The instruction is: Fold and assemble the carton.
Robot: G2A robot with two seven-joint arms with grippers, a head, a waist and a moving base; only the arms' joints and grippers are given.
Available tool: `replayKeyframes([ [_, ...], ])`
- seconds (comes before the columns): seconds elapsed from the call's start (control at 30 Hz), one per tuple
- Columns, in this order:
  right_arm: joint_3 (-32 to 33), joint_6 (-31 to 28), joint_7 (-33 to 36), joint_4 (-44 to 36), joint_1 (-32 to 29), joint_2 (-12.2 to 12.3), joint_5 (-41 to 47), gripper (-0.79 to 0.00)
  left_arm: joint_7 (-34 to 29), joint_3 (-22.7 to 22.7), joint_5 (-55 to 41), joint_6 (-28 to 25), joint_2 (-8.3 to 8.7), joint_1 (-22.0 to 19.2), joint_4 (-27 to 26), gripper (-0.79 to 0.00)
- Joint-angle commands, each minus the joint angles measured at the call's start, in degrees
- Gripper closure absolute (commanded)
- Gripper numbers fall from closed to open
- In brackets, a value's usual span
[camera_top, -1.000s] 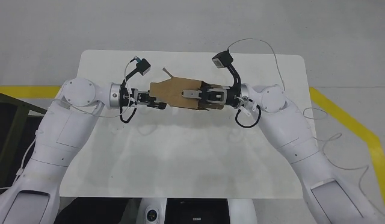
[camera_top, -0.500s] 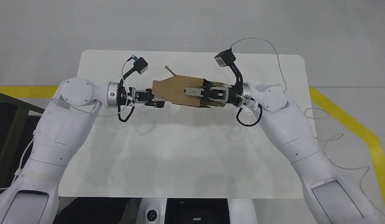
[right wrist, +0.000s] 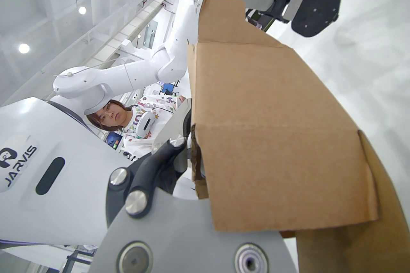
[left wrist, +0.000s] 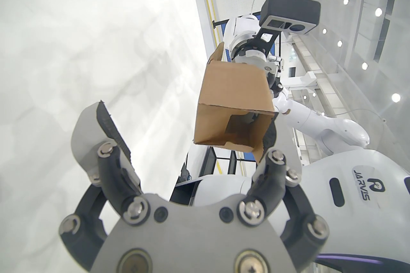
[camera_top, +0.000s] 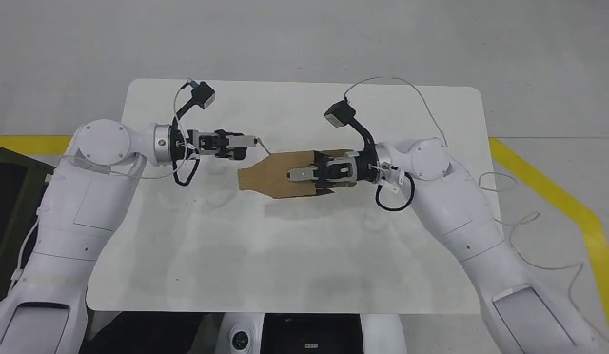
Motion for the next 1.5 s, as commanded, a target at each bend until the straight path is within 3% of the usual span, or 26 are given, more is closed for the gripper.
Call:
replayKeyframes([
  [0.0, -0.72, 0.12, 0.12, 0.07, 0.30, -0.12, 0.04, 0.000, 0.07, 0.02, 0.02, -0.02, 0.02, 0.00, -0.11, -0.785],
  [0.5, -3.03, -0.23, -0.23, 1.52, 1.90, -0.35, 0.94, 0.000, 0.83, -0.06, -0.10, 0.00, 0.17, 0.25, -0.20, -0.785],
  [0.87, -0.60, -3.45, -4.53, 3.35, 1.95, -0.17, 1.44, 0.000, -0.33, 0.96, -0.67, 0.23, 0.11, 0.57, -1.12, -0.785],
  [1.47, -1.17, -3.23, -4.50, 2.25, 1.76, -0.65, 1.37, 0.000, -0.65, 2.84, -1.28, -0.01, -0.26, 0.18, -1.18, -0.785],
])
